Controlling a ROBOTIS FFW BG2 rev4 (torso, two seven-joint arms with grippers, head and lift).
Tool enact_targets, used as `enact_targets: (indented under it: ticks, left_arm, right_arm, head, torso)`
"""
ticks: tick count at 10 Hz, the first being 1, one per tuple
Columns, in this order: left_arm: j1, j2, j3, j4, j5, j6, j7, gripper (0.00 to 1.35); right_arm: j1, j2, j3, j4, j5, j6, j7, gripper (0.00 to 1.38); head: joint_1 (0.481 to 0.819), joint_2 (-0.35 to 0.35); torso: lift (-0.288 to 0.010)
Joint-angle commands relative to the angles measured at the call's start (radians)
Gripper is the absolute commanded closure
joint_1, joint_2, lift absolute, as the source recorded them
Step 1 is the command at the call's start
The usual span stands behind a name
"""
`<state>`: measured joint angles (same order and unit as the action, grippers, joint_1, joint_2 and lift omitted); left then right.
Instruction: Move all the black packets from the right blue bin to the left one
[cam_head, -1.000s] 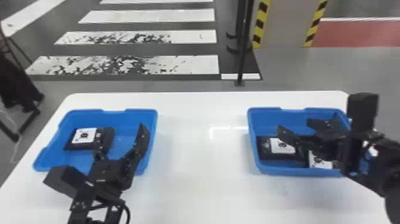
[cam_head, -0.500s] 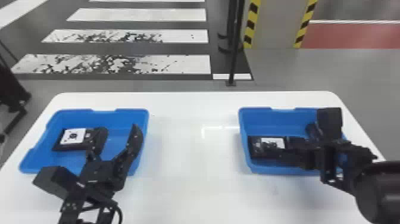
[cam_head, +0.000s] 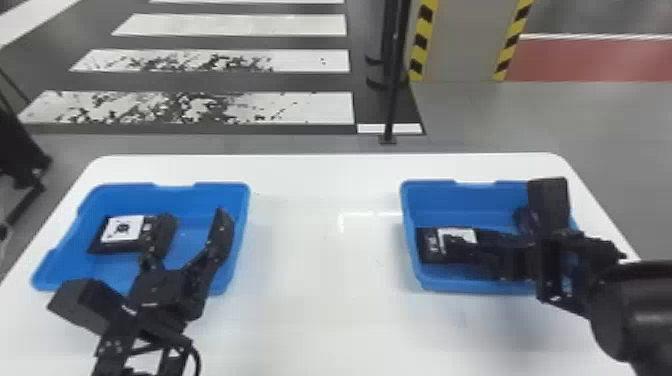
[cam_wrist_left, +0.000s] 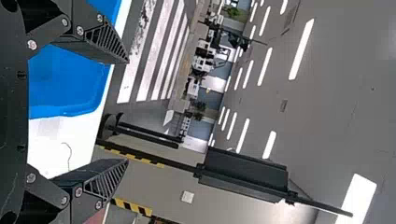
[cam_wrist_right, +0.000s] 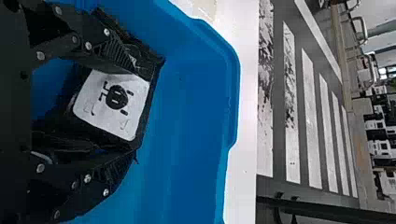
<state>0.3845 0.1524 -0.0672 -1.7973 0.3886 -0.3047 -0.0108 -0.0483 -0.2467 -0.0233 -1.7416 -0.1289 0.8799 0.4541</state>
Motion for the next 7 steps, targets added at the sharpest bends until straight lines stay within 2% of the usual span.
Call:
enact_targets:
  ticks: [1, 2, 3, 6, 7]
  left_arm:
    - [0.001, -0.002, 0.003, 0.009, 0.0, 0.0, 0.0, 0.32]
    - [0.001, -0.002, 0.003, 0.012, 0.0, 0.0, 0.0, 0.32]
    - [0.001, -0.004, 0.003, 0.014, 0.0, -0.002, 0.0, 0.32]
    - [0.001, -0.007, 0.005, 0.019, 0.0, -0.002, -0.005, 0.32]
    - [0.001, -0.004, 0.003, 0.019, 0.0, -0.002, -0.005, 0.32]
  right_arm:
    - [-0.006, 0.001, 0.009, 0.003, -0.005, 0.021, 0.0, 1.04]
    - [-0.001, 0.001, 0.009, 0.008, -0.023, 0.001, 0.0, 1.16]
    - [0.004, 0.001, 0.005, 0.013, -0.053, -0.023, 0.0, 1.19]
    - [0.083, 0.015, -0.058, -0.066, -0.09, -0.122, -0.054, 1.2]
    - [0.095, 0.015, -0.078, -0.054, -0.142, -0.161, -0.054, 1.2]
  head:
    - [0.695, 0.005]
    - [0.695, 0.012]
    - [0.695, 0.017]
    - [0.695, 0.019]
    - [0.695, 0.01]
  torso:
    - [-0.168]
    - [-0.168]
    - [-0.168]
    - [-0.168]
    - [-0.168]
